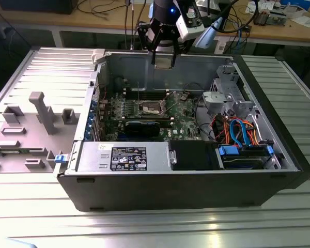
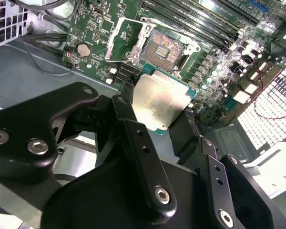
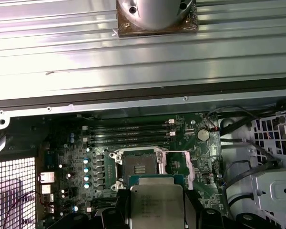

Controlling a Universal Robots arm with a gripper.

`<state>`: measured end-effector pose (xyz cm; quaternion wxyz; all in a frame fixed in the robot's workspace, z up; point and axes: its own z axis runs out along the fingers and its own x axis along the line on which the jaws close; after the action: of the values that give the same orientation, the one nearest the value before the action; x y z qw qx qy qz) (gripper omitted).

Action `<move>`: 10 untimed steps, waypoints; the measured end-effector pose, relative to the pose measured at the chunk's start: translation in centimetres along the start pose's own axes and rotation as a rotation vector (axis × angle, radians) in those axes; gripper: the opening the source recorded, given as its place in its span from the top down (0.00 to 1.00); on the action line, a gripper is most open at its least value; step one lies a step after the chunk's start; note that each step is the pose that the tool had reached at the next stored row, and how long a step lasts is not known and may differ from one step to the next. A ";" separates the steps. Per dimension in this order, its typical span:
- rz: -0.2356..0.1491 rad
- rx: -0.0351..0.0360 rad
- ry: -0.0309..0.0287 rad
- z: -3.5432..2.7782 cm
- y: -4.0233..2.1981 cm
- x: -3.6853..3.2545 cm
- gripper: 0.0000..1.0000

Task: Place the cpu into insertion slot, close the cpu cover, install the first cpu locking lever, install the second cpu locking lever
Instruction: 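Place the cpu into insertion slot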

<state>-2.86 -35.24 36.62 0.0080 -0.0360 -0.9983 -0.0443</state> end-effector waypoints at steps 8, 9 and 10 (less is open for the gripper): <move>0.009 0.0001 -0.0008 0.01 0.00 0.00 0.45; 0.038 0.0000 -0.0034 0.09 -0.01 0.00 0.45; 0.053 0.0000 -0.0045 0.10 -0.01 0.00 0.45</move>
<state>-2.86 -35.25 36.51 0.0069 -0.0623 -0.9971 -0.0440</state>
